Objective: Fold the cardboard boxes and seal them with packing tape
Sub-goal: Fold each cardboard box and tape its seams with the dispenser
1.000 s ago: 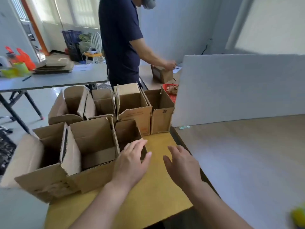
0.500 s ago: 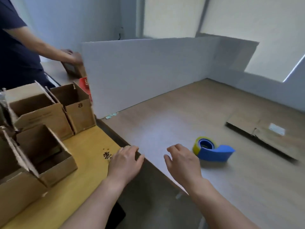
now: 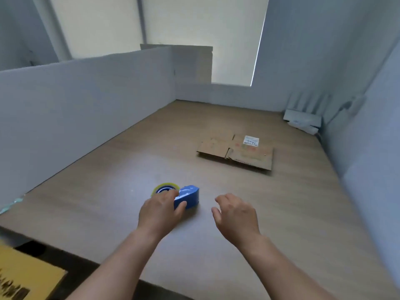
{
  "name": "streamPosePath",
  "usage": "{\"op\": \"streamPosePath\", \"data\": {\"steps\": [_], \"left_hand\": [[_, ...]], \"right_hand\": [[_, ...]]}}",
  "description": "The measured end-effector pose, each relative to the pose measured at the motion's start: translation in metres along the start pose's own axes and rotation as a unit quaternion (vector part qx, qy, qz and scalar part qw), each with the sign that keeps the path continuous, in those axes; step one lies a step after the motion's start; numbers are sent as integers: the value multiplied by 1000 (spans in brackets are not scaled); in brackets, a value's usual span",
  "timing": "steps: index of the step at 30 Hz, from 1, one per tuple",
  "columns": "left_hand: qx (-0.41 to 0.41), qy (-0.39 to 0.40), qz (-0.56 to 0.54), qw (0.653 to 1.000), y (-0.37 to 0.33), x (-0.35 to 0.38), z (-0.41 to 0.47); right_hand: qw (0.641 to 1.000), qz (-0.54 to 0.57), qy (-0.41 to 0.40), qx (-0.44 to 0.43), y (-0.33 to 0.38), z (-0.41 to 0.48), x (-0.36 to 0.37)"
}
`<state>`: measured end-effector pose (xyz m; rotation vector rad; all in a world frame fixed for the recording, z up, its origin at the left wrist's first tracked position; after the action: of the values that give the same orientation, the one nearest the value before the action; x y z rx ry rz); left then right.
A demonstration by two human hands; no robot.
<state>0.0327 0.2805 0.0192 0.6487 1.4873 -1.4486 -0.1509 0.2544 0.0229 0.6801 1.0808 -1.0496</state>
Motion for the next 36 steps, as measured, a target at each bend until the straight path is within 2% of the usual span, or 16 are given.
{"op": "streamPosePath", "data": {"steps": [7,16,24,31,33,36], "left_hand": [[64,39,-22,997,-76,54,65],[106,99,-18,989,-115,105,164],[99,136,2,986,-103,169,282],[30,173,87,981,-65,220,355],[21,190,110,975,-58,231,366],[54,184,134,972,-53,241,375]], "right_hand": [[997,-14,39,61,-106,27,42],[984,-41,92,144,-185,75,83],[957,-22,190,217,-237,140,159],[911,-19,302,279,-262,183,222],[913,-28,304,271,-264,188,235],[923,-41,272,270,-263,194,244]]}}
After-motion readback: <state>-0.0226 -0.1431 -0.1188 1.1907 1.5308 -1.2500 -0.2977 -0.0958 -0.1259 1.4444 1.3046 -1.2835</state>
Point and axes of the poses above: each hand's wrist, its own z-axis towards the middle knuckle, its own x-axis out of the palm, y = z × x, the point moved 2 cm from there along z, towards the middle knuckle, and after that the axes turned 11 degrees about -z, right-handed, at the moved point
